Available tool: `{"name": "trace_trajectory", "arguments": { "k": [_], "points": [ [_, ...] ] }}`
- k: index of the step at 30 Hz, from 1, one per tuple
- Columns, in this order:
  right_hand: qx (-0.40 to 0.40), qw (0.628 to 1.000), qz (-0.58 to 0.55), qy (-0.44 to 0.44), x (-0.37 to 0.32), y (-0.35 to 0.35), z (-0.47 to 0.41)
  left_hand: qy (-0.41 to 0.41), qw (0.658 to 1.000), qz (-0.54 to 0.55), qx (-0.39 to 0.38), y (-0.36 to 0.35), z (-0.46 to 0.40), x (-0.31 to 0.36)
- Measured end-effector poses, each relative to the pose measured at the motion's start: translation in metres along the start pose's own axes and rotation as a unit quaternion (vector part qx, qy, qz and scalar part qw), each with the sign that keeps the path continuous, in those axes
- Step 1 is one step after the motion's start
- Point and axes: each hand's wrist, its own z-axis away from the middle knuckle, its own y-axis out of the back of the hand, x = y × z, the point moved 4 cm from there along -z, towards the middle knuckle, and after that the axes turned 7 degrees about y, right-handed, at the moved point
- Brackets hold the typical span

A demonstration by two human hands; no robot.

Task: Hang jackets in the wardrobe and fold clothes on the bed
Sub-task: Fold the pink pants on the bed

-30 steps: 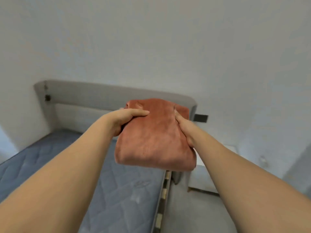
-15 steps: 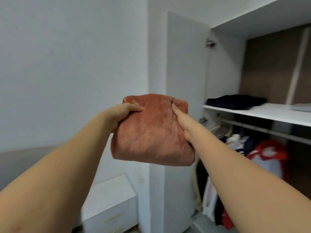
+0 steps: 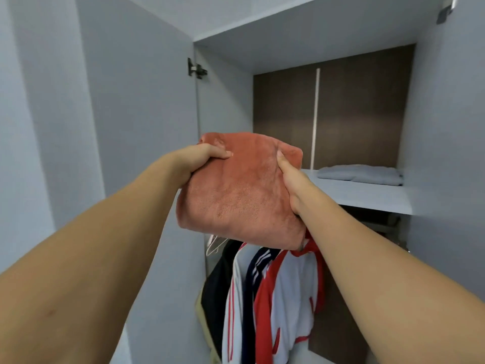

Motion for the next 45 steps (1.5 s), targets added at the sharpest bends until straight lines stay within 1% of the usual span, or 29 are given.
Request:
{"name": "trace_trajectory", "arguments": {
  "k": [6,10,13,18,22,24,25,26,27,28,29,30,31,32,33,34,35,37,38,39,40,42,43,45],
  "points": [
    [0.130,0.989,0.041,0.056,-0.025,0.040,-0.088,-0.045,0.995,0.049,-0.071,-0.036,-0.121,0.035],
    [0.214,0.970,0.073,0.087,-0.048,0.090,-0.136,-0.066,0.983,0.083,-0.152,-0.083,-0.191,0.071],
    [0.263,0.955,0.094,0.098,-0.065,0.128,-0.158,-0.063,0.970,0.101,-0.212,-0.123,-0.233,0.093],
    [0.316,0.933,0.136,0.106,-0.089,0.191,-0.187,-0.080,0.949,0.095,-0.289,-0.195,-0.288,0.125],
    [0.345,0.921,0.153,0.095,-0.088,0.244,-0.217,-0.074,0.944,0.075,-0.312,-0.250,-0.322,0.142],
    [0.363,0.908,0.193,0.078,-0.082,0.258,-0.225,-0.069,0.942,0.065,-0.321,-0.265,-0.336,0.140],
    [0.376,0.895,0.231,0.059,-0.074,0.271,-0.228,-0.062,0.941,0.045,-0.330,-0.280,-0.343,0.136],
    [0.394,0.873,0.286,0.032,-0.064,0.282,-0.231,-0.051,0.946,0.007,-0.320,-0.294,-0.350,0.129],
    [0.416,0.837,0.356,0.001,-0.053,0.292,-0.232,-0.042,0.957,-0.044,-0.283,-0.306,-0.359,0.119],
    [0.435,0.792,0.428,-0.025,-0.044,0.297,-0.232,-0.038,0.969,-0.093,-0.225,-0.315,-0.368,0.109],
    [0.449,0.738,0.503,-0.033,-0.039,0.297,-0.231,-0.042,0.978,-0.132,-0.156,-0.320,-0.374,0.103],
    [0.450,0.683,0.576,-0.013,-0.041,0.295,-0.232,-0.062,0.979,-0.170,-0.097,-0.322,-0.378,0.102],
    [0.433,0.630,0.644,0.025,-0.047,0.289,-0.235,-0.104,0.972,-0.202,-0.058,-0.322,-0.379,0.106],
    [0.403,0.586,0.700,0.065,-0.055,0.282,-0.239,-0.158,0.959,-0.232,-0.035,-0.320,-0.378,0.113],
    [0.361,0.563,0.738,0.089,-0.059,0.277,-0.246,-0.212,0.942,-0.257,-0.025,-0.318,-0.375,0.121],
    [0.322,0.569,0.750,0.099,-0.062,0.274,-0.251,-0.257,0.925,-0.278,-0.033,-0.316,-0.371,0.126],
    [0.292,0.599,0.740,0.093,-0.062,0.275,-0.255,-0.286,0.910,-0.293,-0.065,-0.315,-0.366,0.128],
    [0.243,0.680,0.690,0.053,-0.054,0.281,-0.262,-0.295,0.886,-0.319,-0.159,-0.319,-0.353,0.120],
    [0.225,0.711,0.665,0.033,-0.048,0.284,-0.264,-0.294,0.876,-0.333,-0.189,-0.322,-0.347,0.115],
    [0.209,0.731,0.649,0.014,-0.043,0.288,-0.266,-0.299,0.868,-0.346,-0.195,-0.325,-0.344,0.111],
    [0.195,0.741,0.643,-0.002,-0.039,0.292,-0.268,-0.309,0.863,-0.355,-0.184,-0.329,-0.344,0.109],
    [0.176,0.742,0.646,-0.017,-0.033,0.300,-0.270,-0.321,0.854,-0.380,-0.154,-0.341,-0.347,0.105],
    [0.172,0.733,0.658,-0.016,-0.032,0.303,-0.271,-0.320,0.847,-0.400,-0.144,-0.349,-0.349,0.103],
    [0.172,0.703,0.690,0.001,-0.033,0.306,-0.275,-0.304,0.839,-0.431,-0.131,-0.364,-0.359,0.101]
  ]
}}
